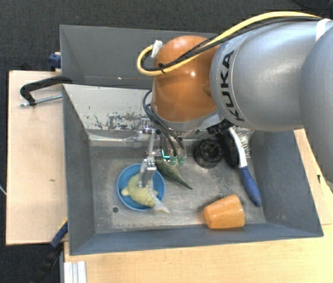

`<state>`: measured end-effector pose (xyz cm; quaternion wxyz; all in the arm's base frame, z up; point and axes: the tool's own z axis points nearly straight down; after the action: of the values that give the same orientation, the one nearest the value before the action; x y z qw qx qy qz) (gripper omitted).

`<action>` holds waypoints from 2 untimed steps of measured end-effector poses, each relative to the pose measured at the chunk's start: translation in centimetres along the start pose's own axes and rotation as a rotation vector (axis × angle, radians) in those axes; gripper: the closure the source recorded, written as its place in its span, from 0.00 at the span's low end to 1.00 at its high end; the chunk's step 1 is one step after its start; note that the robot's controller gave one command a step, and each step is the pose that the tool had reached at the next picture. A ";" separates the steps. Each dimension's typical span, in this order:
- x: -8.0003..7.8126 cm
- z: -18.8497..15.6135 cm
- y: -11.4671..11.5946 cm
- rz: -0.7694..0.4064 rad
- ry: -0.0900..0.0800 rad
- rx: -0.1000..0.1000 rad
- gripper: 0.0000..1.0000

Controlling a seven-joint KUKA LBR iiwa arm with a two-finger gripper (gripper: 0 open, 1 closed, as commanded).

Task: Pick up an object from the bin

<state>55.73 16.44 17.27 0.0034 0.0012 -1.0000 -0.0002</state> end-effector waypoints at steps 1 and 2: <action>0.3 9.6 -1.9 0.217 -0.005 -0.004 0.00; 0.0 9.2 -1.8 0.218 -0.015 -0.008 1.00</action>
Offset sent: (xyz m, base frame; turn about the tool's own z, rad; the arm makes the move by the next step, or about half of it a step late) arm -0.0047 -0.0212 -0.0988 0.2177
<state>55.66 14.61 8.03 -0.0039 -0.1076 -0.9942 -0.0039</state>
